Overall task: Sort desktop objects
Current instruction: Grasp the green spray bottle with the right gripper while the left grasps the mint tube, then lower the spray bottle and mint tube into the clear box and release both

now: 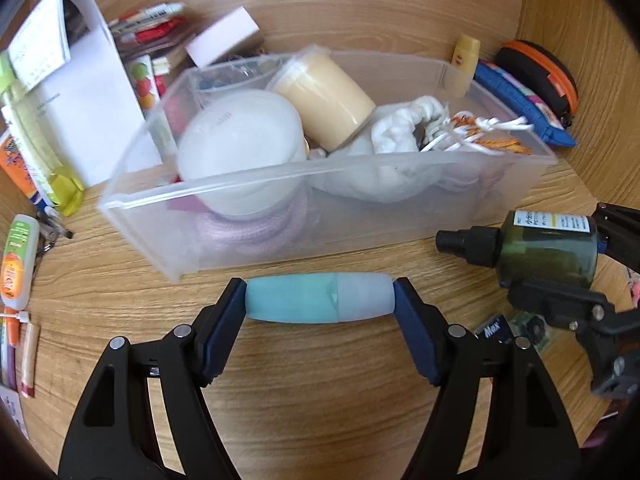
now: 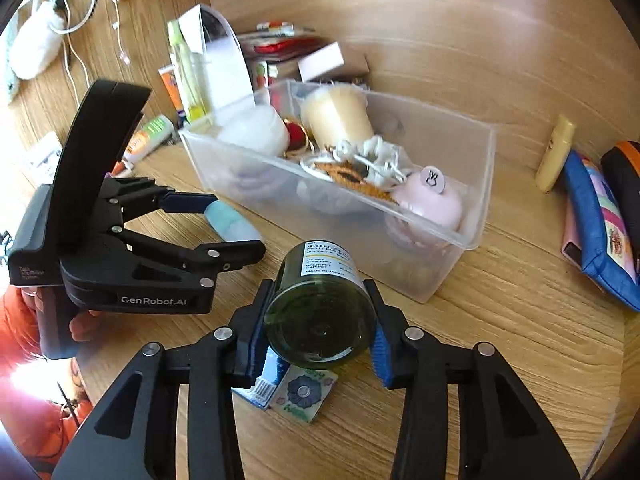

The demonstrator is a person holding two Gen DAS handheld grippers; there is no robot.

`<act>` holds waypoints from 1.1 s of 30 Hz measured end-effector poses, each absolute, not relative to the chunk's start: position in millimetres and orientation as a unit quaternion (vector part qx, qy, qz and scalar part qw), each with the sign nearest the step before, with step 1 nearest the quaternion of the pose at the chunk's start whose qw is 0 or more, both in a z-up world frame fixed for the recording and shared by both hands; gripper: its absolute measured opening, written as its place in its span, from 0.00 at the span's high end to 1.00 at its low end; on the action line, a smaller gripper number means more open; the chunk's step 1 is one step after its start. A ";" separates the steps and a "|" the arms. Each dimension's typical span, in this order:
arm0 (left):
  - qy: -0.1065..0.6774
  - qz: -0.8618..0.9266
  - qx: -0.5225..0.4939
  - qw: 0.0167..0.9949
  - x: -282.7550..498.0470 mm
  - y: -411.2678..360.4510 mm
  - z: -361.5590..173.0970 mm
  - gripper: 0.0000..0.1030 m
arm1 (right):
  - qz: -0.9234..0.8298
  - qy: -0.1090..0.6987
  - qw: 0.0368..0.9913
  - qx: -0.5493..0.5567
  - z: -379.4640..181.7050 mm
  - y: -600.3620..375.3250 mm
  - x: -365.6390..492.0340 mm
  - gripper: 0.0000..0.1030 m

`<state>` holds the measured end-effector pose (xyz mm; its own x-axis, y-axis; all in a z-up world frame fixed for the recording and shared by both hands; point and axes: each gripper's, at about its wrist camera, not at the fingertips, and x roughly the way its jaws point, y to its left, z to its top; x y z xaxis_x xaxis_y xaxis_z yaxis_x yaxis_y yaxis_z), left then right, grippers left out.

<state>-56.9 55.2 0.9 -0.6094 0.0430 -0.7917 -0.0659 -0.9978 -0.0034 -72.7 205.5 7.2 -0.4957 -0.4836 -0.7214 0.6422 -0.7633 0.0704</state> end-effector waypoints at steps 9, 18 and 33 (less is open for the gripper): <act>-0.009 0.917 -0.397 0.027 -46.3 47.9 37.8 0.29 | -0.863 0.088 0.345 0.357 27.1 210.7 -56.9 0.63; -0.024 0.936 -0.351 0.019 -42.5 20.3 81.1 0.29 | -0.891 0.080 0.331 0.300 67.1 212.4 -47.9 0.63; -0.014 0.939 -0.343 0.013 -108.0 8.6 101.7 0.29 | -0.918 0.042 0.273 0.285 97.2 211.2 -108.5 0.63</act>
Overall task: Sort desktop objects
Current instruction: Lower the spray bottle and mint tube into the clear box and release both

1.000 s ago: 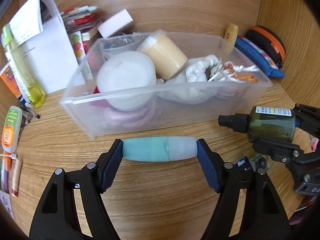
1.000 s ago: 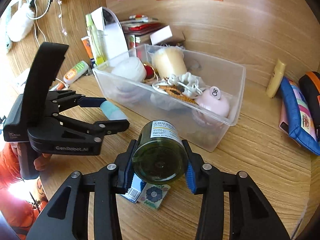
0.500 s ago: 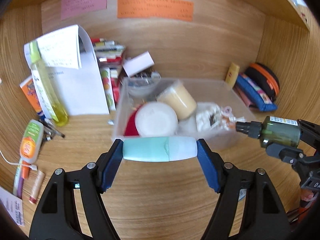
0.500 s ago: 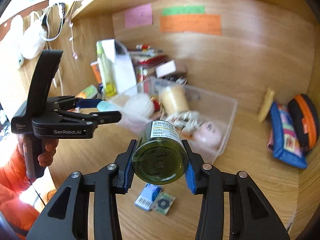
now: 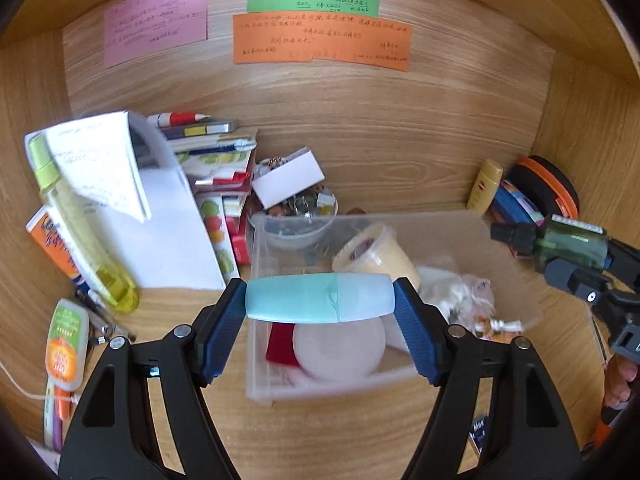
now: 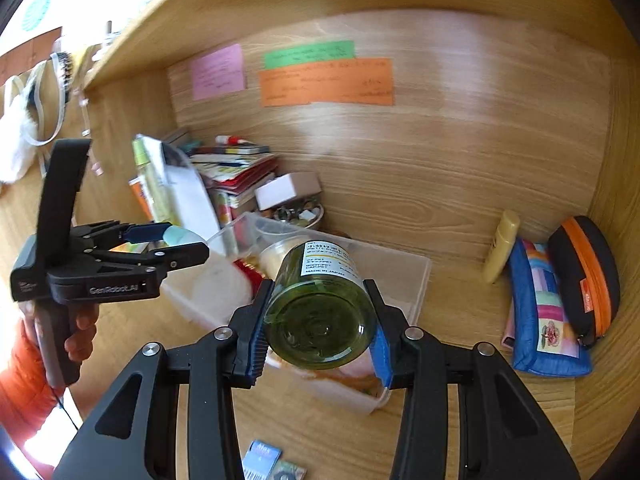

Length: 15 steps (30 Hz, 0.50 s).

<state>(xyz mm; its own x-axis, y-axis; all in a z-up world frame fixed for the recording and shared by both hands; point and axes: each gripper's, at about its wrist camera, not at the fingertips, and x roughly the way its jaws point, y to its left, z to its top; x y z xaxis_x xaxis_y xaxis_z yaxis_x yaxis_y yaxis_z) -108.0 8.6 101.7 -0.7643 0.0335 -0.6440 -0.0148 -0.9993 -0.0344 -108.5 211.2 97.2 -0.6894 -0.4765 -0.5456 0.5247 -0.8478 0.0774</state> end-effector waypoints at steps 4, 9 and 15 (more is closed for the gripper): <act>-0.008 0.935 -0.353 0.017 -126.2 11.9 96.7 0.29 | -0.915 0.042 0.266 0.302 87.2 202.2 -127.9 0.62; -0.001 0.926 -0.376 0.021 -148.2 15.4 84.1 0.29 | -0.906 0.049 0.255 0.334 69.0 193.3 -154.5 0.63; -0.001 0.918 -0.395 0.034 -161.3 13.0 73.3 0.29 | -0.895 0.039 0.239 0.375 51.0 190.5 -182.1 0.63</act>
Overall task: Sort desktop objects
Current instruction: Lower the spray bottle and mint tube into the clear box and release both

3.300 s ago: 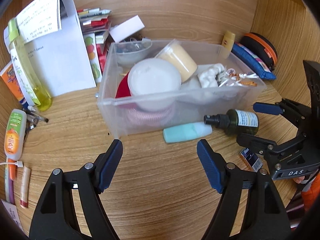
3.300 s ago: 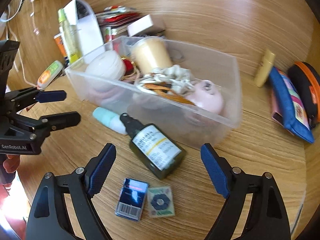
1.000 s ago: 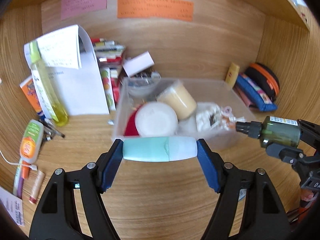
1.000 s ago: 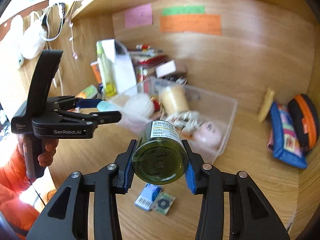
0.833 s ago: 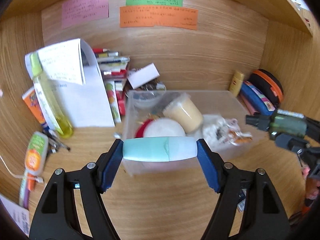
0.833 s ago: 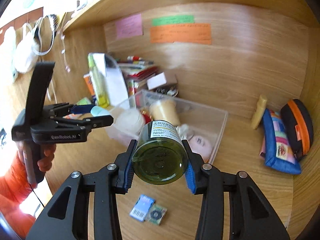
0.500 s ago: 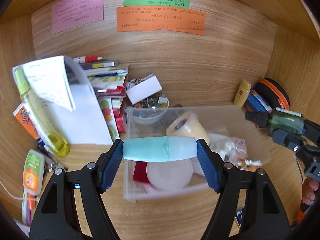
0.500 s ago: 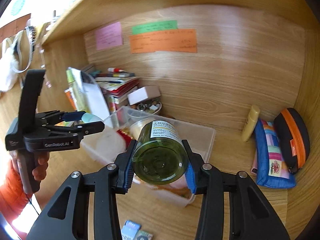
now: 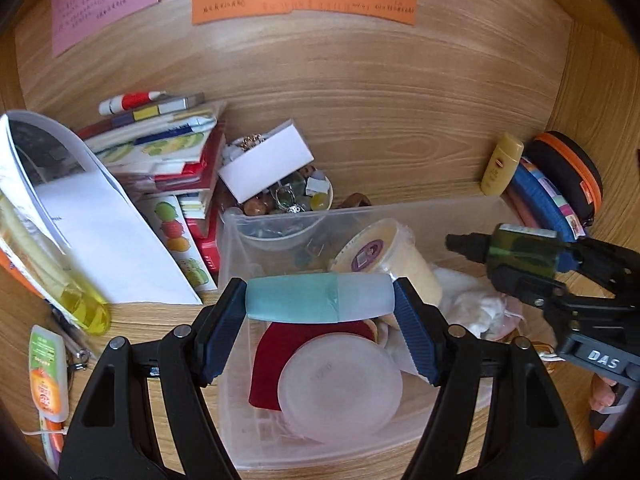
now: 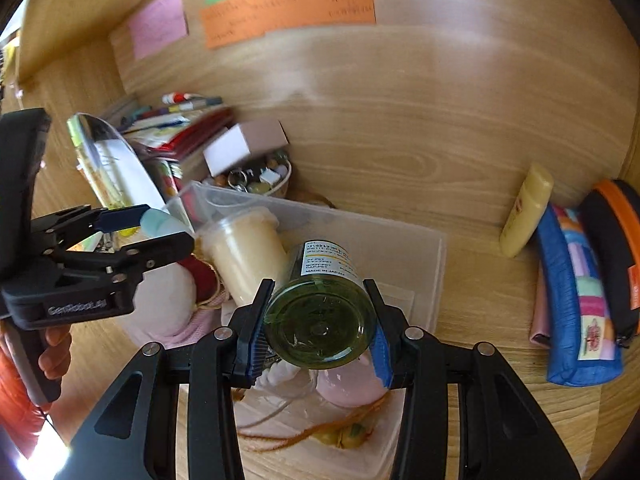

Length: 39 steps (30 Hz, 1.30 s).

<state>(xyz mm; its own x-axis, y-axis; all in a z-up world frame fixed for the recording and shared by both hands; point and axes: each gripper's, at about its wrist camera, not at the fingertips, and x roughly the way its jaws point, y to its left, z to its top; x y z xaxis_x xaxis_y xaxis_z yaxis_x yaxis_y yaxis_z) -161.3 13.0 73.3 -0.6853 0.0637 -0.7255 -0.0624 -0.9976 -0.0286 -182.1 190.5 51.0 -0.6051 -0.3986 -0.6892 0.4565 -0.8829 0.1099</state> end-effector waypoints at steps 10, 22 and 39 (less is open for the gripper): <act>0.003 0.910 -0.412 0.043 -162.1 18.0 67.5 0.29 | -0.890 0.052 0.242 0.383 40.9 182.4 -182.1 0.62; -0.001 0.912 -0.408 0.046 -154.9 25.6 80.2 0.21 | -0.897 0.067 0.235 0.368 52.7 179.0 -168.9 0.46; 0.009 0.942 -0.333 0.042 -88.5 27.6 119.9 0.08 | -0.931 0.067 0.207 0.293 98.7 203.2 -97.6 0.26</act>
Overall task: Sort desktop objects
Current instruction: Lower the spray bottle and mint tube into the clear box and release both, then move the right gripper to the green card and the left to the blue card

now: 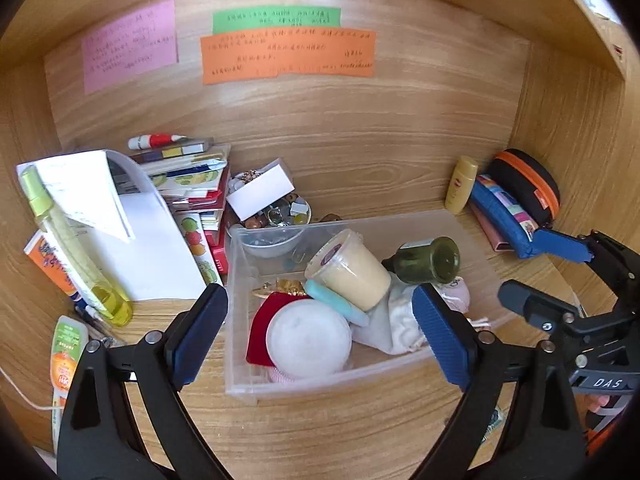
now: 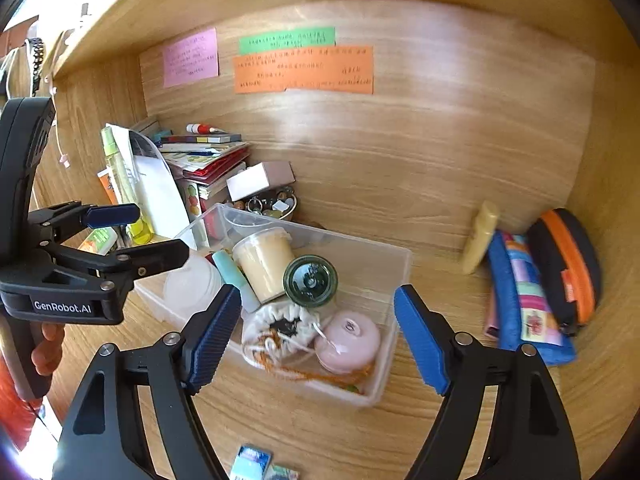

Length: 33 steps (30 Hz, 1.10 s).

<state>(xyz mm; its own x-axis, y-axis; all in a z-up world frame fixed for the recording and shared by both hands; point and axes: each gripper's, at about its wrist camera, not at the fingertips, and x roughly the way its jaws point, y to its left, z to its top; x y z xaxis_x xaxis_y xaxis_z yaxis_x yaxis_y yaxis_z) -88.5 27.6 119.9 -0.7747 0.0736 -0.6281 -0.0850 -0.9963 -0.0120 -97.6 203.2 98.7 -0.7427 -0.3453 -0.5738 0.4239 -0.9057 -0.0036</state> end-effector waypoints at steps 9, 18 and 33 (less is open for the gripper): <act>0.014 0.936 -0.345 0.068 -57.5 35.5 106.8 0.08 | -0.932 0.079 0.185 0.302 88.1 215.4 -66.4 0.23; 0.023 0.918 -0.377 0.122 -32.1 52.9 80.6 0.08 | -0.914 0.100 0.188 0.345 46.9 220.8 -37.7 0.24; 0.038 0.890 -0.433 0.135 -8.6 62.2 34.6 0.08 | -0.875 0.101 0.218 0.420 -7.5 209.6 -31.5 0.66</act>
